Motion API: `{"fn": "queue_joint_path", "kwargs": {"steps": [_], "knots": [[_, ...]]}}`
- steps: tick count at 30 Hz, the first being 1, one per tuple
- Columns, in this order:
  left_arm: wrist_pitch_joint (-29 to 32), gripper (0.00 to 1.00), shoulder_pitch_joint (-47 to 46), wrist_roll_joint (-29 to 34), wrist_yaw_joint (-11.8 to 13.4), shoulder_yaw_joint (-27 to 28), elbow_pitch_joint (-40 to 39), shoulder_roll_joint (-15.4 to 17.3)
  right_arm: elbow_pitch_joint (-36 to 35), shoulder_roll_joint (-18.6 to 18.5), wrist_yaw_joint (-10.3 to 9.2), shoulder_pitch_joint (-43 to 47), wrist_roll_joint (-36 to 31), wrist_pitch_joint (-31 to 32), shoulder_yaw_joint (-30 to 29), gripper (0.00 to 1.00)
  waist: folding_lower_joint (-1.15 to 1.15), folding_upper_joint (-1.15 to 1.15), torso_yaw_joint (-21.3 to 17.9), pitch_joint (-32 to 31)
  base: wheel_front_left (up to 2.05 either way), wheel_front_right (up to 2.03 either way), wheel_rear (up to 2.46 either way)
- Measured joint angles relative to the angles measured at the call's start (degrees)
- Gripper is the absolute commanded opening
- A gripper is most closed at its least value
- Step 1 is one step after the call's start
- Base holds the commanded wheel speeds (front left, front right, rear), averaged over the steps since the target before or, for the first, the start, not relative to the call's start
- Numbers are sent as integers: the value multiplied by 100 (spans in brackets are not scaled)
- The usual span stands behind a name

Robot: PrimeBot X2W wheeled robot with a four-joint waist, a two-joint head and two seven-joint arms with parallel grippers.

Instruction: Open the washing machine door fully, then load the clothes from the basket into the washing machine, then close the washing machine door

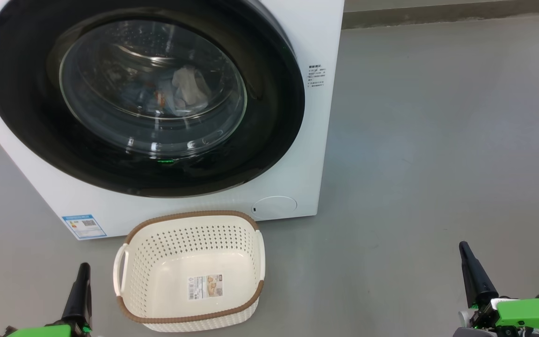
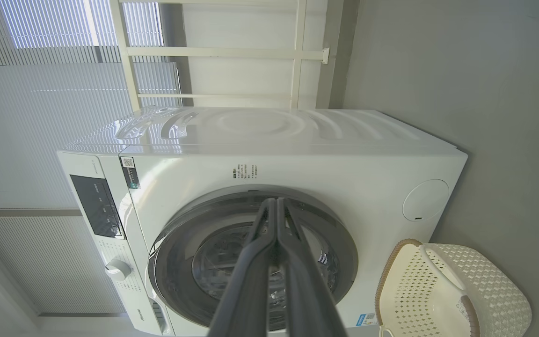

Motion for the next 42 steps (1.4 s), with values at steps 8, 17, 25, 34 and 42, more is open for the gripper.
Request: {"fn": "queue_joint_path", "kwargs": {"steps": [8,17,25,34,42], "knots": [[1,0,0,0,0,1,0,0,0,2,0,-1,-1,1,-10,0,0,0,0,0,0,0,0],[24,0,0,0,0,2,0,-1,0,7,0,-1,-1,15,-38,0,0,0,0,0,0,0,0],[24,0,0,0,0,2,0,-1,0,16,0,-1,-1,15,-66,0,0,0,0,0,0,0,0],[24,0,0,0,0,2,0,-1,0,20,0,-1,-2,15,-76,0,0,0,0,0,0,0,0],[24,0,0,0,0,2,0,-1,1,22,0,-2,-2,16,-85,0,0,0,0,0,0,0,0]]}}
